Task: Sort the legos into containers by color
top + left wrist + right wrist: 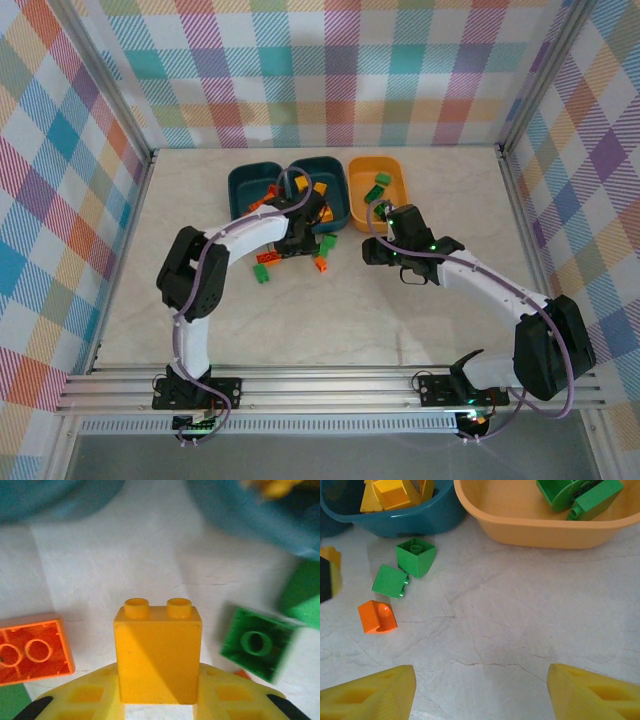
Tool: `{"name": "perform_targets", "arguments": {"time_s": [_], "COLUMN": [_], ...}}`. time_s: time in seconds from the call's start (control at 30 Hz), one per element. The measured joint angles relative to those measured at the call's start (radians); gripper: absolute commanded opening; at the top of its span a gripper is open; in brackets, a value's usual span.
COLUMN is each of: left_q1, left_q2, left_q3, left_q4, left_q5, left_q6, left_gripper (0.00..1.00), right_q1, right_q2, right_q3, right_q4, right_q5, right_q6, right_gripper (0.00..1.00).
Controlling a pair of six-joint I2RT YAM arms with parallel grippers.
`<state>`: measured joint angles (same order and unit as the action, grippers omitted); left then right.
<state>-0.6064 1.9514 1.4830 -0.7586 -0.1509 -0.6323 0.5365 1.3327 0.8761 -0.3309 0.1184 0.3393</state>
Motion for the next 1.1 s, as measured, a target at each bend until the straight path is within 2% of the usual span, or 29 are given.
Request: {"name": "perform_targets", "arguments": {"time_s": [0.2, 0.3, 0.33, 0.43, 0.6, 0.73, 0.83, 0.97, 1.1], "left_q1": [0.030, 0.066, 0.088, 0.130, 0.169, 0.183, 0.183, 0.183, 0.183], "left_q2": [0.021, 0.086, 0.135, 0.248, 0.384, 0.450, 0.482, 0.507, 0.504], "left_q3": [0.245, 0.403, 0.496, 0.640, 0.758, 0.791, 0.801, 0.847, 0.900], "left_q4": [-0.031, -0.036, -0.039, -0.056, -0.071, -0.081, -0.080, -0.095, -0.115], "left_q5": [0.017, 0.050, 0.058, 0.083, 0.136, 0.182, 0.223, 0.247, 0.247], "left_q6": [0.083, 0.120, 0.130, 0.151, 0.159, 0.158, 0.158, 0.160, 0.166], "left_gripper": [0.31, 0.31, 0.31, 0.32, 0.34, 0.37, 0.43, 0.68, 0.72], "right_q1": [0.000, 0.000, 0.000, 0.000, 0.000, 0.000, 0.000, 0.000, 0.000], "right_q2": [0.001, 0.001, 0.001, -0.004, -0.034, -0.044, -0.044, -0.044, -0.044], "right_q3": [-0.056, -0.093, -0.103, -0.121, -0.125, -0.125, -0.125, -0.125, -0.125], "right_q4": [0.043, 0.051, 0.052, 0.051, 0.050, 0.051, 0.050, 0.050, 0.050], "right_q5": [0.000, -0.008, -0.011, -0.015, -0.019, -0.024, -0.027, -0.034, -0.036], "right_q6": [0.023, 0.042, 0.046, 0.058, 0.069, 0.072, 0.076, 0.089, 0.093], "right_gripper": [0.69, 0.70, 0.70, 0.70, 0.70, 0.70, 0.70, 0.70, 0.71]}}
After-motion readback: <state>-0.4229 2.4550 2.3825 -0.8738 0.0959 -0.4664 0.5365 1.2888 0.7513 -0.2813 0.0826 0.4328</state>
